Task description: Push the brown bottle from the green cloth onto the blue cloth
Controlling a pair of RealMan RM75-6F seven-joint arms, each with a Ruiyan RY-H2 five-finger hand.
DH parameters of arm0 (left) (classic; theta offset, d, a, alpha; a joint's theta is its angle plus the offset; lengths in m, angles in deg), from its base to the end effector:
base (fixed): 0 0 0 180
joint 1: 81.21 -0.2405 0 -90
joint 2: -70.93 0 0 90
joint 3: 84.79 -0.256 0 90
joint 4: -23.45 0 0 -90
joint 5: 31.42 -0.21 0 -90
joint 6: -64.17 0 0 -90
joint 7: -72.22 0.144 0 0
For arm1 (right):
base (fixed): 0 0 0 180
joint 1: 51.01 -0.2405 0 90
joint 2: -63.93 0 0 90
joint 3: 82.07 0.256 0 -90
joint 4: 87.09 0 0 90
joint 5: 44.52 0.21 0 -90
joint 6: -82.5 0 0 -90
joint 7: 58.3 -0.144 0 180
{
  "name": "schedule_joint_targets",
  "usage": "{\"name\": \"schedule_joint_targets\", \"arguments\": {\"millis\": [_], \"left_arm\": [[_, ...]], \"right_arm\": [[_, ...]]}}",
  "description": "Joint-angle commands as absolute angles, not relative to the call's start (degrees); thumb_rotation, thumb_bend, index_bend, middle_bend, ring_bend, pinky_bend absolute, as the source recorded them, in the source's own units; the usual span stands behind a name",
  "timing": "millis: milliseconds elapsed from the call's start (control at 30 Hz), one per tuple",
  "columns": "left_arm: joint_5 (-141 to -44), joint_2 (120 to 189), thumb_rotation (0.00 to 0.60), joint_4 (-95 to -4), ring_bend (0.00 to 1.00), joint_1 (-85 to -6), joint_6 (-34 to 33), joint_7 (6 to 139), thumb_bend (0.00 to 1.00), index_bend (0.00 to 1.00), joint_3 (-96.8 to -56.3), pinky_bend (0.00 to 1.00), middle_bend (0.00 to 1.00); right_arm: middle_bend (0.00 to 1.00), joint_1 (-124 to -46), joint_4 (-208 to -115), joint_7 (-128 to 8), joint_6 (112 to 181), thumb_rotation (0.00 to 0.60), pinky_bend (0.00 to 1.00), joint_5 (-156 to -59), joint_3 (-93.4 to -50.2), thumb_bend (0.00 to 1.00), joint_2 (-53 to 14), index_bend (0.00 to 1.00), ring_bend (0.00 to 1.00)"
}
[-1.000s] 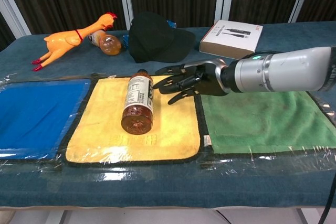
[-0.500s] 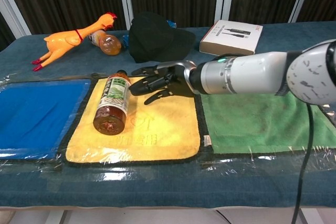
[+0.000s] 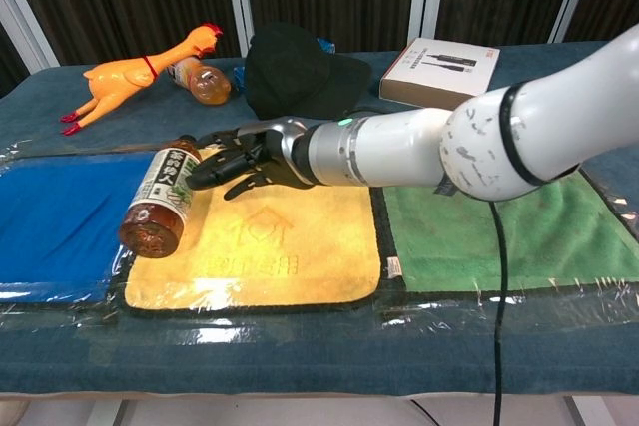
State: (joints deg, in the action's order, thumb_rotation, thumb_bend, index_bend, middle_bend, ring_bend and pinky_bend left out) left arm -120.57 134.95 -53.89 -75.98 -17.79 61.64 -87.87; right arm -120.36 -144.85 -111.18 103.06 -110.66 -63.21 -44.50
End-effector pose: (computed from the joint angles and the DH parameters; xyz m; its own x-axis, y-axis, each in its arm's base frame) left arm -0.3652 0.1643 0.1676 0.4742 0.1451 0.8684 0.8798 -0.0422 -0.4734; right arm 0.0008 -0.3792 -0.1419 -0.3498 -0.8167 0.4588 -0.8658 0.0949 -0.4913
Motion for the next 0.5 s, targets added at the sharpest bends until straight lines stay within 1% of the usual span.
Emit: {"name": "schedule_joint_targets", "arguments": {"millis": [33,133,300,500], "left_arm": [[-120.4,134.8,0.600,-53.8,0.00,-76.0,-17.6,61.4,0.03,0.00,-87.8,0.08,0.00],[-120.3,134.8,0.600,-53.8,0.00,-76.0,-17.6,61.3,0.03,0.00,-87.7,0.08,0.00],[-119.6,134.3,0.600,-53.4,0.00,-76.8,-18.2,60.2,0.03,0.00,-87.5,0.08,0.00],[-119.6,134.1,0.600,-53.2,0.00,-77.0,-18.4,59.5,0.03,0.00,-87.4,0.08,0.00]], "right_arm": [[0.13,-121.4,-143.9,-109.1,102.7,0.600,0.16,-109.3,-61.9,0.32,-45.9,0.00,0.08],[0.13,-122.0,-143.5,-107.9,102.6,0.600,0.16,-108.6,-61.4,0.32,-46.5,0.00,0.08],[0.13,-125.5,-140.0,-102.7,102.3,0.600,0.15,-104.4,-59.1,0.32,-50.6,0.00,0.08],[0.12,-127.6,-138.0,-97.7,101.9,0.600,0.15,-100.6,-57.7,0.32,-53.3,0.00,0.08]]}}
